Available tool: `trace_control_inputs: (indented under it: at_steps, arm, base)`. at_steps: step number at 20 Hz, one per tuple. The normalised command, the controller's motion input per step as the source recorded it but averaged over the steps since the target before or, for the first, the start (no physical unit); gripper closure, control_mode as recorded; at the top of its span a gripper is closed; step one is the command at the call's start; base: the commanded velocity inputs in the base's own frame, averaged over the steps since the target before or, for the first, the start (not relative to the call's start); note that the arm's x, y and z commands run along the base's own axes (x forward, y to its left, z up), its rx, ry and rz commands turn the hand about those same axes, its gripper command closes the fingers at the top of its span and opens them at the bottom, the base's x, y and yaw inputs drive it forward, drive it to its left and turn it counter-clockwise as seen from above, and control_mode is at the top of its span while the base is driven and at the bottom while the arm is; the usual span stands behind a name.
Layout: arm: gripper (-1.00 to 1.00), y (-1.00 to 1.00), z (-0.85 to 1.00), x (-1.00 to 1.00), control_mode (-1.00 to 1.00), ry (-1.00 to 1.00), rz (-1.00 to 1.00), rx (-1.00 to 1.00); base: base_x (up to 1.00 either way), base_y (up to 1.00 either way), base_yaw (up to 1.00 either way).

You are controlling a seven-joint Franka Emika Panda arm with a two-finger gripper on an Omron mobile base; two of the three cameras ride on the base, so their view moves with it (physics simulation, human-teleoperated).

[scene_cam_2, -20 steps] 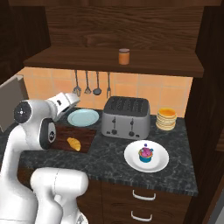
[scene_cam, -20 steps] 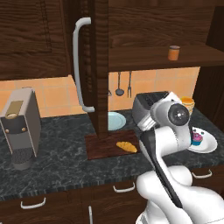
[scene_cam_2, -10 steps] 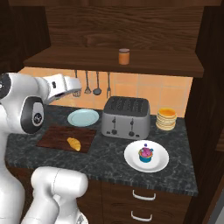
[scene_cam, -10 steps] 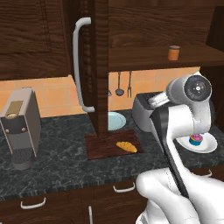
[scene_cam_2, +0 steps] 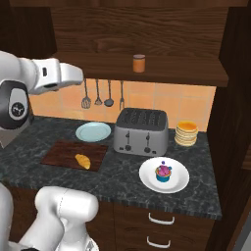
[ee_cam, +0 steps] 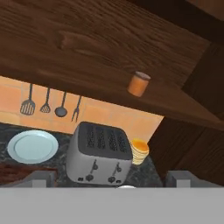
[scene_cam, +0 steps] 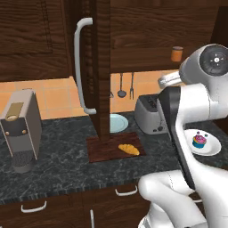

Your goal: From the different types of pastries on the counter, select a croissant and place it on the cutting board. Then retrieve a jar of jam from the cabinet and place it alongside the croissant on the cutting board.

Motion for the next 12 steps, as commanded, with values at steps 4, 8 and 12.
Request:
trace_control_inputs:
  at_steps: [4, 8, 12]
  arm:
    - [-1.00, -0.37, 0.71, 0.00, -1.00, -0.25, -0.02, 0.04]
    - [-1.00, -0.01, 0.14, 0.33, -1.00, -0.15, -0.34, 0.00]
    - [-1.00, -0.02, 0.05, 0.59, -1.00, -0.03, -0.45, 0.00]
  base:
    - [0.00, 0.00, 0.00]
    - [0.00, 0.00, 0.00]
    - [0.00, 0.00, 0.00]
